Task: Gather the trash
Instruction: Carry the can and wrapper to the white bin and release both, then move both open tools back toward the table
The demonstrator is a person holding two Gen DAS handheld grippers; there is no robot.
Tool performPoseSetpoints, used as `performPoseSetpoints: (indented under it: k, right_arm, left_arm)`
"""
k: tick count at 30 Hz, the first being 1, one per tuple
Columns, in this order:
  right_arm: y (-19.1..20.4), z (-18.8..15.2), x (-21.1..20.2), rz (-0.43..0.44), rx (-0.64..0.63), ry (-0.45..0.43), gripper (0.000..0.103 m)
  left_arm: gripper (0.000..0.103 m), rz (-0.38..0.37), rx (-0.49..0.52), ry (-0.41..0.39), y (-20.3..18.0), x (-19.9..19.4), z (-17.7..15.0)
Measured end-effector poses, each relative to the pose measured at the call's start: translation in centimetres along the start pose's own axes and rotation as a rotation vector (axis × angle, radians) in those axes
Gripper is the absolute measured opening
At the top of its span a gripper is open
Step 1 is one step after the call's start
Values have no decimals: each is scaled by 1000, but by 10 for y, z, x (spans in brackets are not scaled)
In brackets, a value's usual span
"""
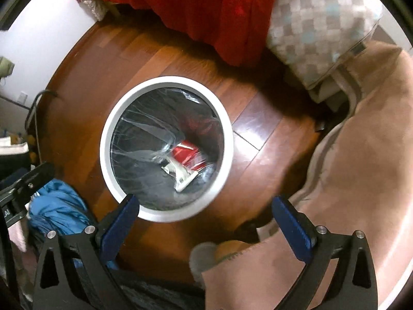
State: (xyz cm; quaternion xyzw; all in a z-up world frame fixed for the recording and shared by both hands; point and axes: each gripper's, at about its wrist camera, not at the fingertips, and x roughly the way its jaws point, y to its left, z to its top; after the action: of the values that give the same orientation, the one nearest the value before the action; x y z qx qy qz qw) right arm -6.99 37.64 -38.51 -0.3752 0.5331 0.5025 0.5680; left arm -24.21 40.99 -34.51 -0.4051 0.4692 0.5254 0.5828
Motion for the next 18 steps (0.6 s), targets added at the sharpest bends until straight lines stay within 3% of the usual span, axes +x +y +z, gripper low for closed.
performPoseSetpoints:
  k: [6, 18]
  right_arm:
    - [-3, -22, -27, -8, 0, -26, 103]
    - [-2, -48, -106, 10, -11, -138, 103]
  left_arm:
    - [102, -10, 31, -14, 7, -29, -19]
    - [102, -32, 56, -117, 1, -98, -50]
